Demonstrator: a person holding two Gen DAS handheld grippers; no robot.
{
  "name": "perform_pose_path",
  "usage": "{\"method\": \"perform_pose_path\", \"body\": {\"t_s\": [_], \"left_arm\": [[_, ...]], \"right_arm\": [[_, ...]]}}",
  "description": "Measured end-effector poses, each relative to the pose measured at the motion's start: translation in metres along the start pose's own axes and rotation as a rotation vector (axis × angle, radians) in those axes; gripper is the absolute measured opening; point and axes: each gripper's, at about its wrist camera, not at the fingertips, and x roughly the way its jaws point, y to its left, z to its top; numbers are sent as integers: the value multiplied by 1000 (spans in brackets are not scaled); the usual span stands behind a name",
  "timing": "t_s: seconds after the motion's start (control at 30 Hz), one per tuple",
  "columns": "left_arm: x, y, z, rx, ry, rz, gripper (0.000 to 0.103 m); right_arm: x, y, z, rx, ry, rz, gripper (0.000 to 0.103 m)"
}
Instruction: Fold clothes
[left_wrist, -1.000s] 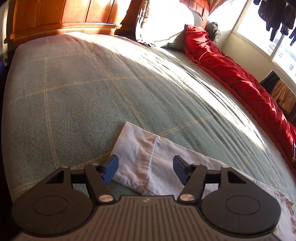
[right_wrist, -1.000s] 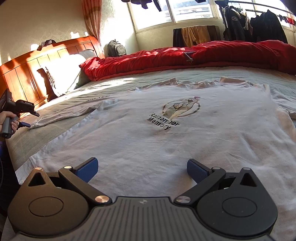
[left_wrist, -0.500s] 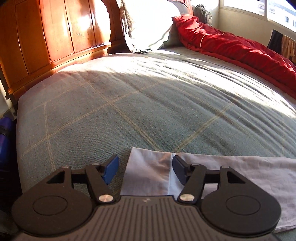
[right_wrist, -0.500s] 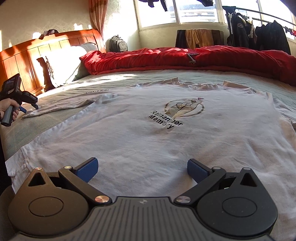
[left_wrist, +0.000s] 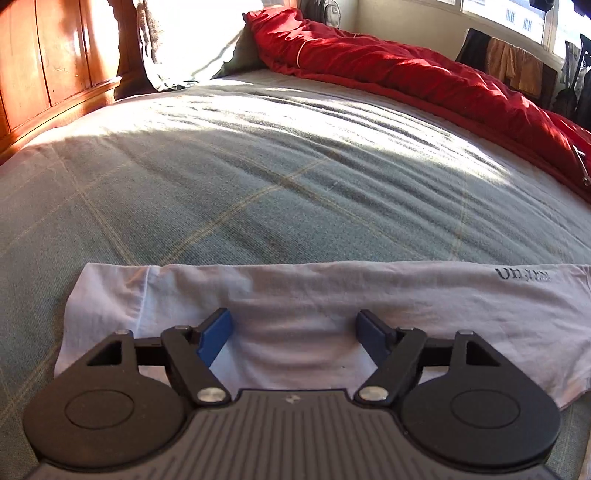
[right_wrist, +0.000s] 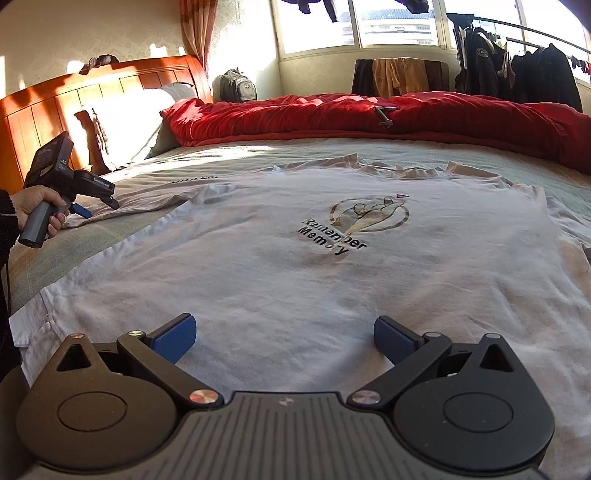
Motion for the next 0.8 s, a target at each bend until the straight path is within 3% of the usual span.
{"method": "perform_pose_path", "body": {"t_s": [0.17, 0.23, 0.33, 0.43, 0.57, 0.8], "left_arm": [[9, -3, 22, -20, 23, 68, 78], [0, -9, 24, -38, 27, 53, 71], [-22, -28, 19, -24, 10, -107, 73], [-26, -60, 13, 40, 38, -185, 73], [-5, -88, 12, 45, 98, -157, 73], [30, -113, 25, 97, 56, 20, 86]], "right_arm": [[0, 0, 0, 0, 0, 2, 103], [-1, -1, 0, 2, 0, 4, 103], [-1, -1, 0, 0, -1, 4, 103], [-1, 0, 0, -4, -1, 0, 103], [0, 0, 0, -5, -1, 0, 103], [0, 2, 0, -18, 2, -5, 103]]}}
